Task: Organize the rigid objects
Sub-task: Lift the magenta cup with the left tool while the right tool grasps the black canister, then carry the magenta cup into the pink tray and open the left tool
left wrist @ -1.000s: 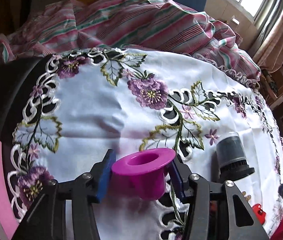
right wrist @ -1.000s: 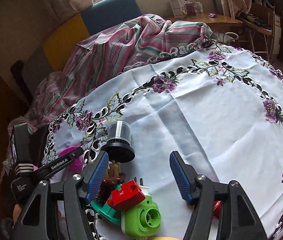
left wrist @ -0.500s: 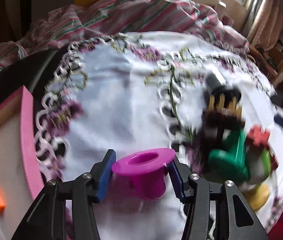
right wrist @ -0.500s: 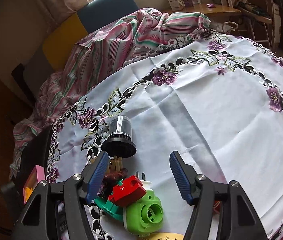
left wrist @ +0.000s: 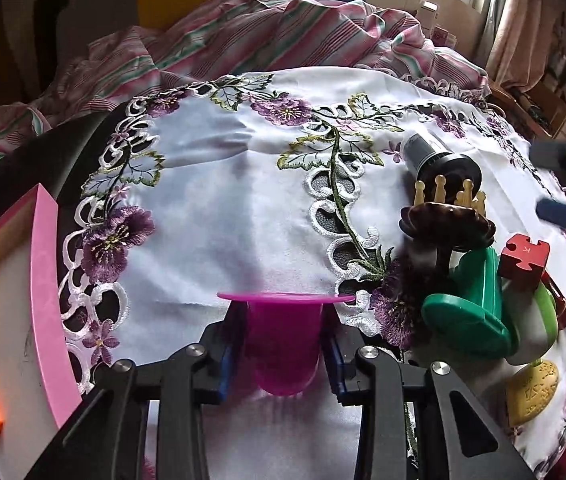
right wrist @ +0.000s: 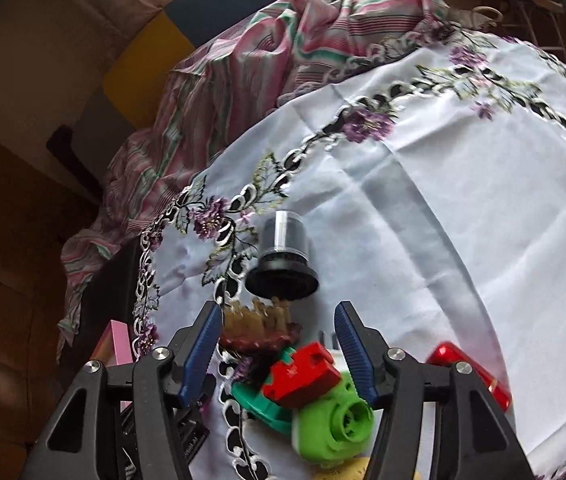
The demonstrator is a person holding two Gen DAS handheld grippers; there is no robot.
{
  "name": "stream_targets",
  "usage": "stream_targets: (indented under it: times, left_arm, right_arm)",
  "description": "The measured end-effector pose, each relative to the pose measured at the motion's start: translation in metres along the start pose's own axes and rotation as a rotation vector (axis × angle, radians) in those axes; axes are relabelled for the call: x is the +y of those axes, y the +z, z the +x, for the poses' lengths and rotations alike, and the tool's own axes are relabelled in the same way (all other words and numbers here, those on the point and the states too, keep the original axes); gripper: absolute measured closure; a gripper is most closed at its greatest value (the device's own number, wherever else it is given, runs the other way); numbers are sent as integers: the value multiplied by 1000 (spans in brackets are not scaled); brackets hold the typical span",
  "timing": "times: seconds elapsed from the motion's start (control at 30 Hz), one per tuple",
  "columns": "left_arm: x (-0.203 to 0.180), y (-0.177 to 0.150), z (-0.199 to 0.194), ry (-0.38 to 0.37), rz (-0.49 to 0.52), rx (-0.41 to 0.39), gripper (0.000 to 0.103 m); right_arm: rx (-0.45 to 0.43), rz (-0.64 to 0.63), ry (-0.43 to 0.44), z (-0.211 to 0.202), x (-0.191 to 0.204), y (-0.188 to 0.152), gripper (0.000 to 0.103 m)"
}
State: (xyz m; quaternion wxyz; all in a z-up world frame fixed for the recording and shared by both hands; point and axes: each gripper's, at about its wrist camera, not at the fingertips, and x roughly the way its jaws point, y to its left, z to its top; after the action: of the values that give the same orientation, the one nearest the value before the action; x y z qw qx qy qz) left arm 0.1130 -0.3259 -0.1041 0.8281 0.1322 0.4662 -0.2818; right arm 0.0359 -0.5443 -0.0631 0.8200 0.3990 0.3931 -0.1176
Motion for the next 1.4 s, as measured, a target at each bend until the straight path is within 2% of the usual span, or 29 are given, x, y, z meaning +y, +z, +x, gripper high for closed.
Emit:
stream_targets:
  times: [0.13, 0.23, 0.37, 0.4, 0.47, 0.5, 0.7, 0.87, 0.97, 1.07, 1.17, 1.33, 1.4]
  left_arm:
    - [2, 0, 0, -12, -16, 1, 67]
    - [3, 0, 0, -20, -23, 5, 67]
    - [5, 1, 0, -43, -40, 6, 67]
    - [5, 1, 0, -44, -41, 5, 68]
    - [4, 1, 0, -43, -39, 1, 70]
    - [4, 1, 0, -42, -38, 0, 70]
    - [8, 0, -1, -66, -56, -11, 71]
    - [12, 2, -4, -90, -78, -7, 71]
    - [18, 2, -15, -114, -98, -19, 71]
    - [23, 0, -42, -155, -101, -75, 71]
    - [31, -4, -70, -167, -102, -119, 71]
    - [46, -24, -107, -152, -119, -153, 70]
    - [53, -32, -117, -123, -124, -159, 70]
  right_arm:
    - [34, -77, -44, 20, 21, 30, 43]
    - [106, -117, -120, 52, 31, 51, 43]
    - [213, -170, -217, 97, 35, 61, 43]
    - [251, -182, -232, 108, 35, 59, 45]
    - [292, -222, -278, 123, 37, 52, 59]
    - [280, -241, -283, 123, 39, 49, 60]
    - [96, -270, -197, 64, 56, 44, 60]
    - [21, -313, -122, 16, 72, 24, 60]
    - [5, -318, -62, -7, 79, 6, 60]
    - [14, -333, 0, -20, 84, -17, 60]
    - [41, -337, 35, -15, 86, -40, 60]
    - [161, -365, 85, 21, 91, -83, 60]
    - [222, -351, 98, 40, 88, -96, 60]
